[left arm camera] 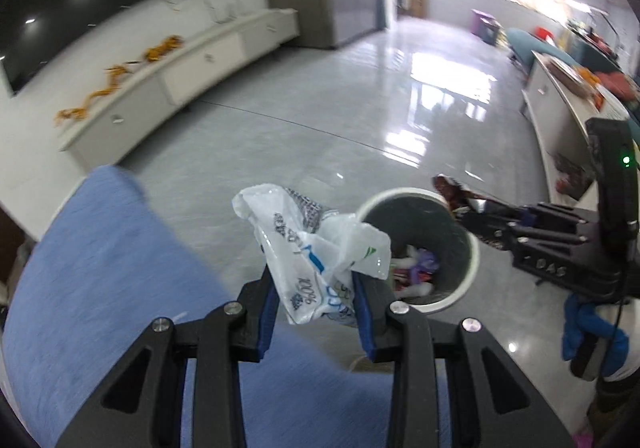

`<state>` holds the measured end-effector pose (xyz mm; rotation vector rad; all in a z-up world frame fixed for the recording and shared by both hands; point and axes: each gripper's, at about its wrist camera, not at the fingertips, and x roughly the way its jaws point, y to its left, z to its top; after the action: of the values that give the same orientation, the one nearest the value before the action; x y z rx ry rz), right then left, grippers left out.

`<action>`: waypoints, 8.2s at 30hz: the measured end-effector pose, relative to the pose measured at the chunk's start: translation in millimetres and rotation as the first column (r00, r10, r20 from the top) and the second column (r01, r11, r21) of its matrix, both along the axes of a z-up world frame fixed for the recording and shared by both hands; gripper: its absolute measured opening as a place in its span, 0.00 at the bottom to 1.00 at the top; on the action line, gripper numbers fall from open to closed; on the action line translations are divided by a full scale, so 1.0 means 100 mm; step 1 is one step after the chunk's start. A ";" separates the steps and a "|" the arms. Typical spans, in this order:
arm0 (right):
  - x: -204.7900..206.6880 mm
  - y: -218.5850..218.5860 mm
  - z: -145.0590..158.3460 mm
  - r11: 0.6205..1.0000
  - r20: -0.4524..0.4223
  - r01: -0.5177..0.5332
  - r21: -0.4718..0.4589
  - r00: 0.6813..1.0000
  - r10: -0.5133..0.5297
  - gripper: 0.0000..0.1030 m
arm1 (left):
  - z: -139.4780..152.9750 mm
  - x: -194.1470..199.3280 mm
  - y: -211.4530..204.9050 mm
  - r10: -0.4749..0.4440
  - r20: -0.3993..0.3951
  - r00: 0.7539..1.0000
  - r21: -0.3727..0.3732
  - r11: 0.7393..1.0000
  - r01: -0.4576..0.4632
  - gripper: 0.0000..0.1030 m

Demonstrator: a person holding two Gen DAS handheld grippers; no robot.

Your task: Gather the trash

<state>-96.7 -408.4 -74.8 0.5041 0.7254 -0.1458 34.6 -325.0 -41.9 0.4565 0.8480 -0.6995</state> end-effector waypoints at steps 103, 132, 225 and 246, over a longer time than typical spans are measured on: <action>-0.01 2.47 1.12 0.916 0.162 -0.198 -0.348 0.950 0.267 1.00 | 0.76 -1.09 3.23 0.685 0.215 0.696 -0.315 0.723 -0.615 0.66; 0.02 2.52 1.01 0.911 0.162 -0.118 -0.394 0.967 0.196 1.00 | 0.62 -1.00 3.46 0.719 0.179 0.672 -0.336 0.687 -0.645 0.66; -0.13 2.05 1.05 0.916 0.232 0.113 -0.384 0.973 -0.023 1.00 | 0.59 -0.95 3.30 0.742 0.191 0.643 -0.370 0.661 -0.653 0.66; -0.14 2.01 1.02 0.917 0.231 0.116 -0.382 0.973 -0.027 1.00 | 0.70 -0.86 2.96 0.677 0.238 0.696 -0.360 0.727 -0.584 0.67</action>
<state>-110.8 -207.8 27.1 0.1559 0.4416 -0.2933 -51.2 -29.4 27.9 0.0207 0.4999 -0.0545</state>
